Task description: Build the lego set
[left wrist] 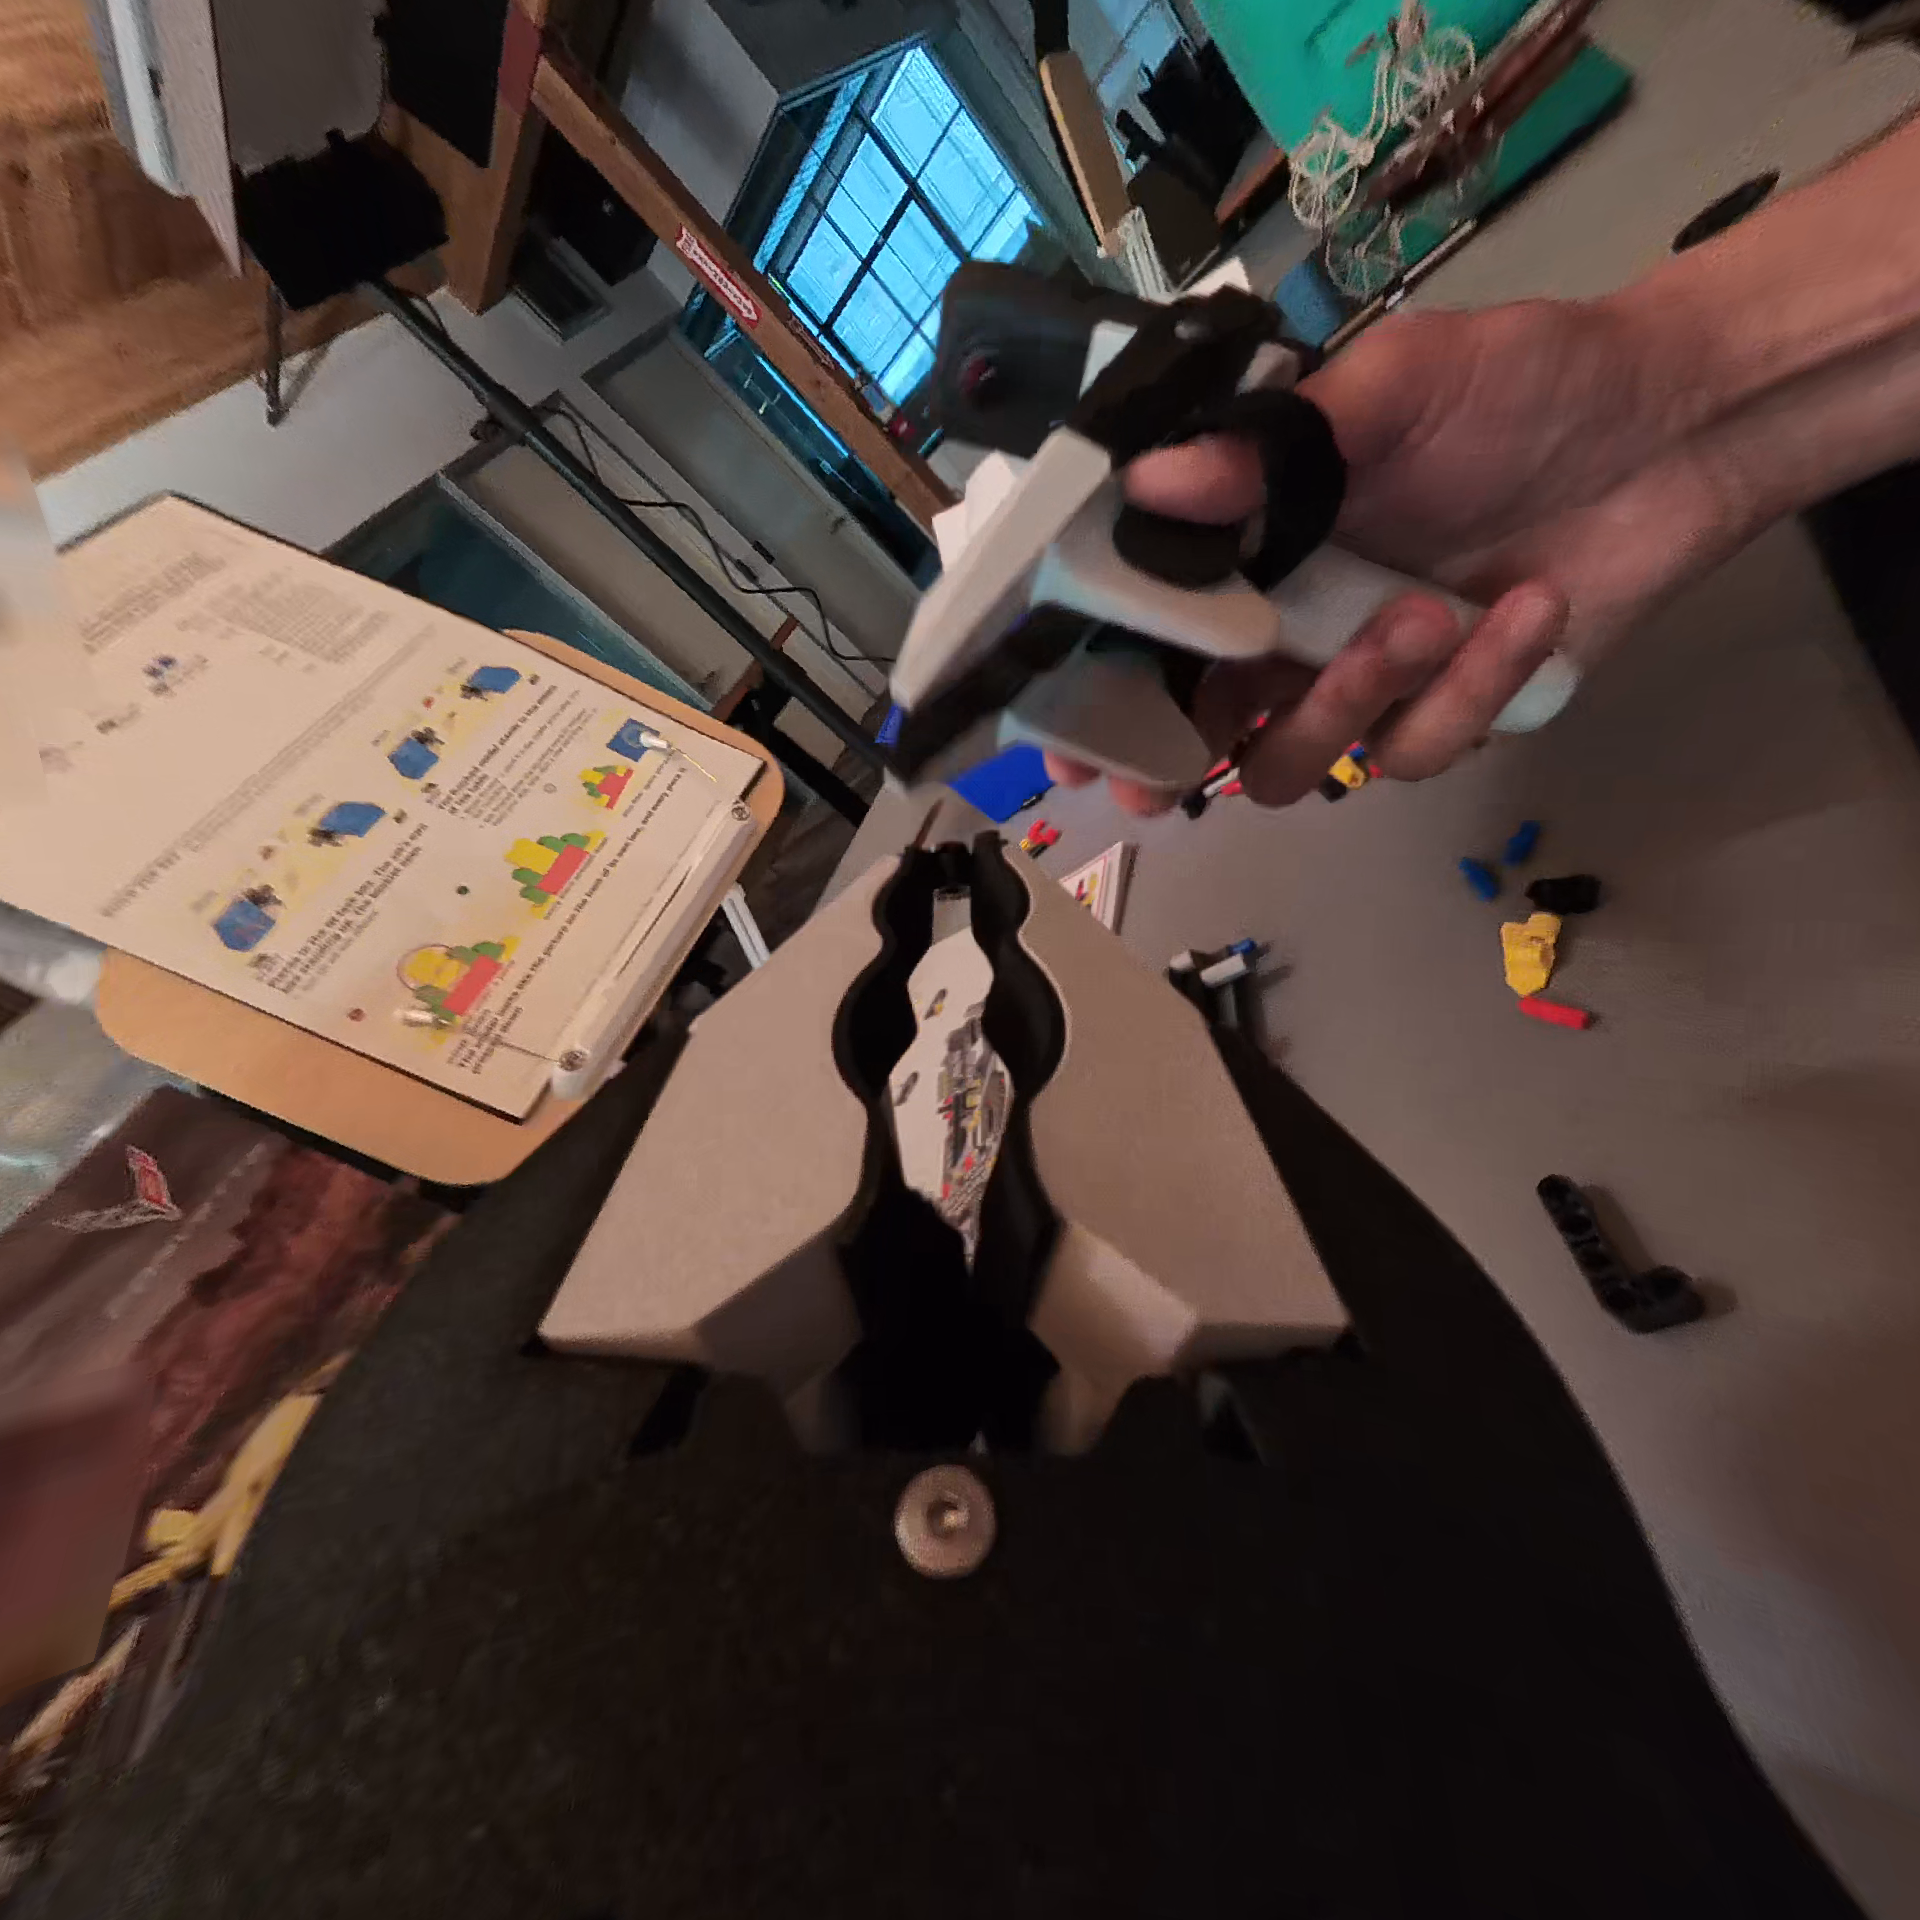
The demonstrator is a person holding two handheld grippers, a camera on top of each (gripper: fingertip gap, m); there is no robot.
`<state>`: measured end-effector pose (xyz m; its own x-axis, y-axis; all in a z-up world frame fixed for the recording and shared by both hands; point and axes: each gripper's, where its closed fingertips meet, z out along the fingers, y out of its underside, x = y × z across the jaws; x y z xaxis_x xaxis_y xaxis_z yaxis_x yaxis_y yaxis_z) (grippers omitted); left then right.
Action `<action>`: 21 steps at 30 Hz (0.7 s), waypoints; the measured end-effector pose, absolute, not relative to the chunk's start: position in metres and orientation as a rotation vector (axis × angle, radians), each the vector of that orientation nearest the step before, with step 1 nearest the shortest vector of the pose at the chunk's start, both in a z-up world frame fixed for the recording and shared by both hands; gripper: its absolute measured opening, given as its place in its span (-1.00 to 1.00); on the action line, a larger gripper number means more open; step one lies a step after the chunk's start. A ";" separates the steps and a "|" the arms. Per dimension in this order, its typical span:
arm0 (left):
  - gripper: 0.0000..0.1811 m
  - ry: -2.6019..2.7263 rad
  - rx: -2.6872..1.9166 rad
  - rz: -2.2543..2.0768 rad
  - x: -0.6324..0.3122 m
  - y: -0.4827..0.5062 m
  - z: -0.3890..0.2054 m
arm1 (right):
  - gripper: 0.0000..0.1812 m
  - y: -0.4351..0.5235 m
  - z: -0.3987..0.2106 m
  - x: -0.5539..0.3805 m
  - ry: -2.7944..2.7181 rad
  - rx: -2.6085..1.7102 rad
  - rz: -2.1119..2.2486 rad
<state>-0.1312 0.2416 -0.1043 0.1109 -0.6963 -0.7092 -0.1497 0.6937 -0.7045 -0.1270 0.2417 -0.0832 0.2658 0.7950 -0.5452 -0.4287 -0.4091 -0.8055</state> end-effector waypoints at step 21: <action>-0.94 1.306 -1.471 -1.148 -0.137 0.293 -0.141 | -0.77 0.178 -0.236 -0.101 -0.874 -2.259 0.267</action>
<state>-0.1370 0.2927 -0.1412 0.0388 -0.9942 0.1006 -0.2276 -0.1069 -0.9679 -0.1011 0.1776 -0.2363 0.7523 0.6567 0.0533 0.5146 -0.5352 -0.6699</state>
